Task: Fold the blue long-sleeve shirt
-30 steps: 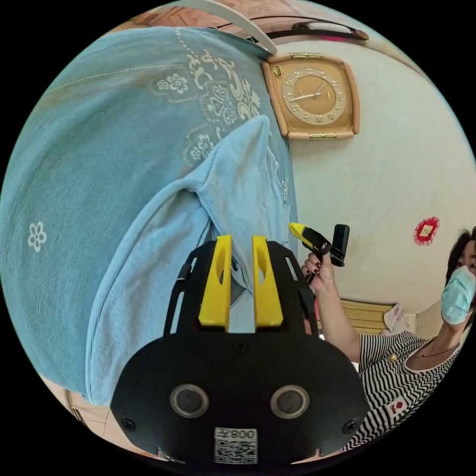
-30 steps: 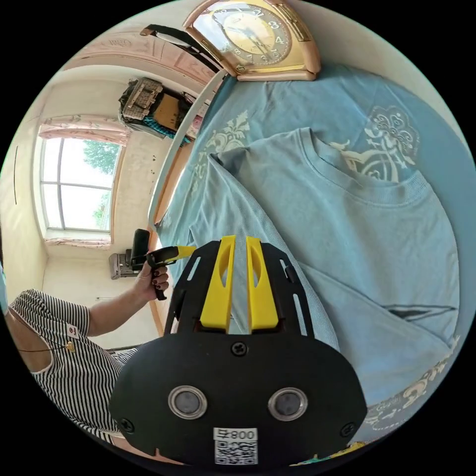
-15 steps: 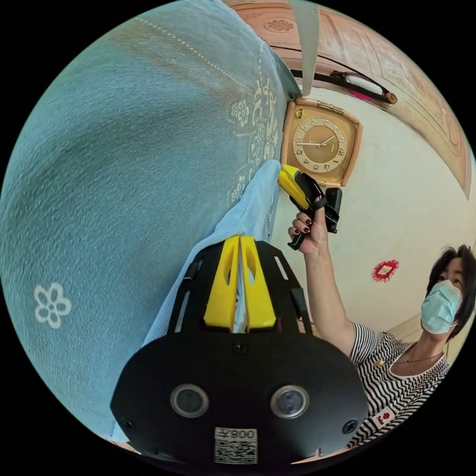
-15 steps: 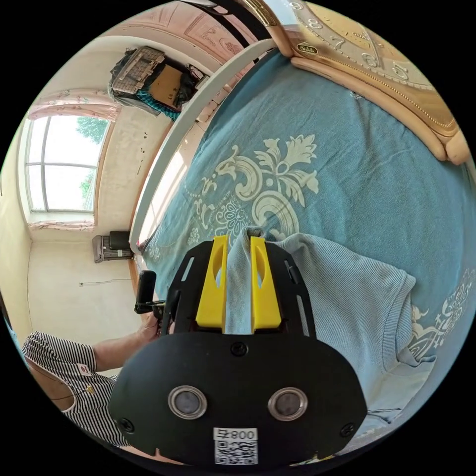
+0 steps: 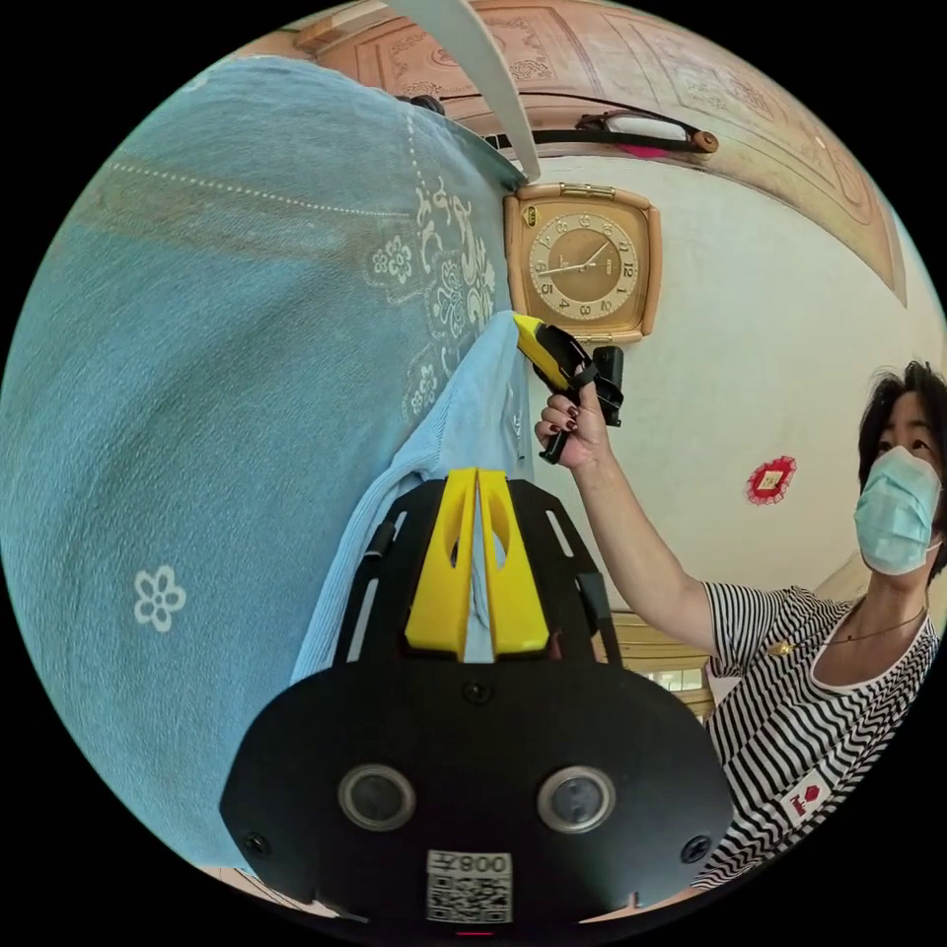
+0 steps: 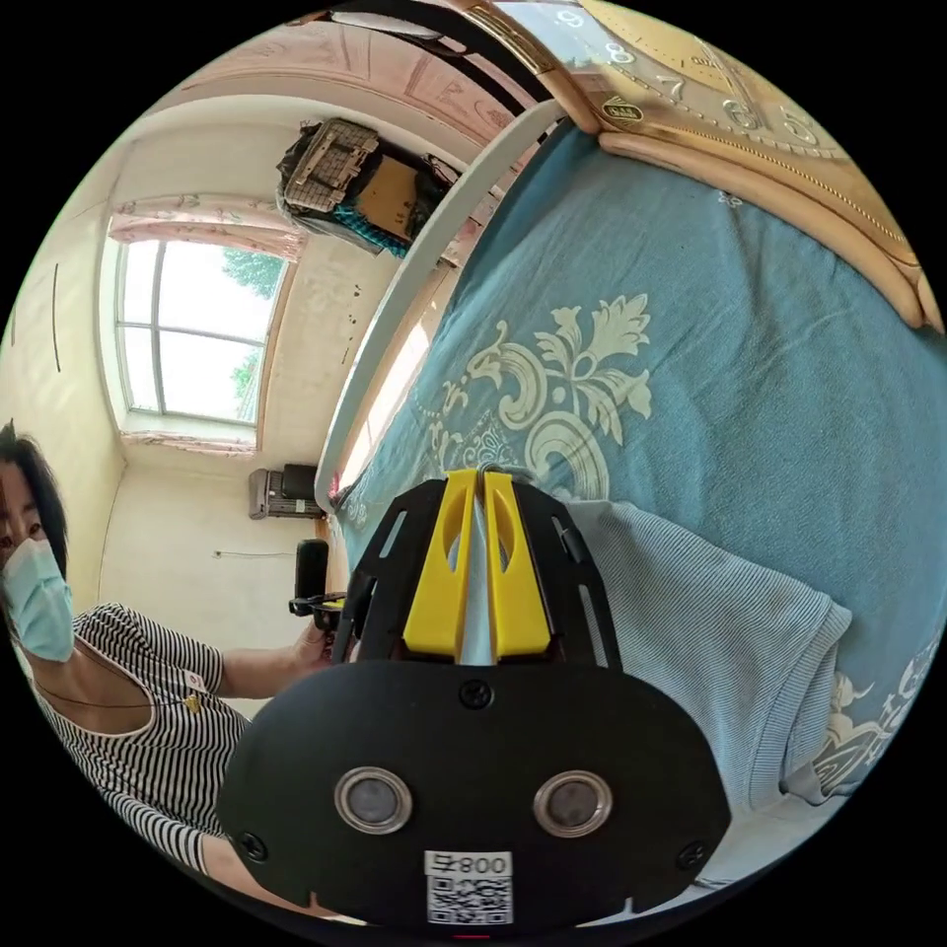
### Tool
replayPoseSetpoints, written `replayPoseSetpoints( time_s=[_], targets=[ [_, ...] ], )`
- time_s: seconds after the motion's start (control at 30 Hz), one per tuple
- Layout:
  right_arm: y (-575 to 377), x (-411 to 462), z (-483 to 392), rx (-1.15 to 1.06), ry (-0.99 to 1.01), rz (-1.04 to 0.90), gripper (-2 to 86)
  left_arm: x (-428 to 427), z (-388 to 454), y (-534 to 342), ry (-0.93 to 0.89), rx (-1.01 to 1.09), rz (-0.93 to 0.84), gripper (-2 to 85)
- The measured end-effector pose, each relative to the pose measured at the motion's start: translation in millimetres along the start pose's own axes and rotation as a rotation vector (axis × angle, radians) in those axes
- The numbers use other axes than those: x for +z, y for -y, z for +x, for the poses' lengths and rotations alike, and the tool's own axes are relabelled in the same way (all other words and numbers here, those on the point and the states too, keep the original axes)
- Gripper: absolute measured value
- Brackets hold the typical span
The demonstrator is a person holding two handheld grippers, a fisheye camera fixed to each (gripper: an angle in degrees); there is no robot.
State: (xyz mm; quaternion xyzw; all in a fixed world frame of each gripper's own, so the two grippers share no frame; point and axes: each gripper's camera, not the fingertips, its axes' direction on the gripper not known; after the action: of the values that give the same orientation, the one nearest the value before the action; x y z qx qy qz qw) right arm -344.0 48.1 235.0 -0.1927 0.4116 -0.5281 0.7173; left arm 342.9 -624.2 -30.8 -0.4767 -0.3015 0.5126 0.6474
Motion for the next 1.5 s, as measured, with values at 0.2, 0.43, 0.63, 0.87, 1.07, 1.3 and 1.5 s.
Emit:
replayPoseSetpoints(
  time_s=[0.2, 0.43, 0.63, 0.87, 1.07, 1.3, 1.5],
  targets=[
    [-23, -9, -19, -0.04, -0.156, 0.1, 1.9, 8, 30, 15, 0.087, 0.154, -0.05, 0.2],
    [-86, -19, -32, -0.048, -0.228, 0.17, 0.6, 50, 73, 51, 0.195, 0.355, -0.111, 0.2],
    [-187, 48, -33, 0.009, -0.547, -0.013, 0.0, 101, 83, 90, 0.595, 0.493, -0.244, 0.1],
    [-244, 110, -19, -0.02, -0.699, 0.053, -0.1, 87, 93, 74, 0.505, 0.507, -0.242, 0.1],
    [-314, 79, -1, 0.12, -0.486, 0.156, 0.1, 50, 97, 7, 0.451, 0.518, -0.276, 0.2],
    [-441, 135, 51, 0.327, -0.598, -0.006, 0.1, 60, 53, -16, 0.593, 0.369, -0.318, 0.1],
    [-493, 147, 83, 0.368, -0.494, 0.142, 0.1, 53, 69, -31, 0.659, 0.402, -0.333, 0.2]
  ],
)
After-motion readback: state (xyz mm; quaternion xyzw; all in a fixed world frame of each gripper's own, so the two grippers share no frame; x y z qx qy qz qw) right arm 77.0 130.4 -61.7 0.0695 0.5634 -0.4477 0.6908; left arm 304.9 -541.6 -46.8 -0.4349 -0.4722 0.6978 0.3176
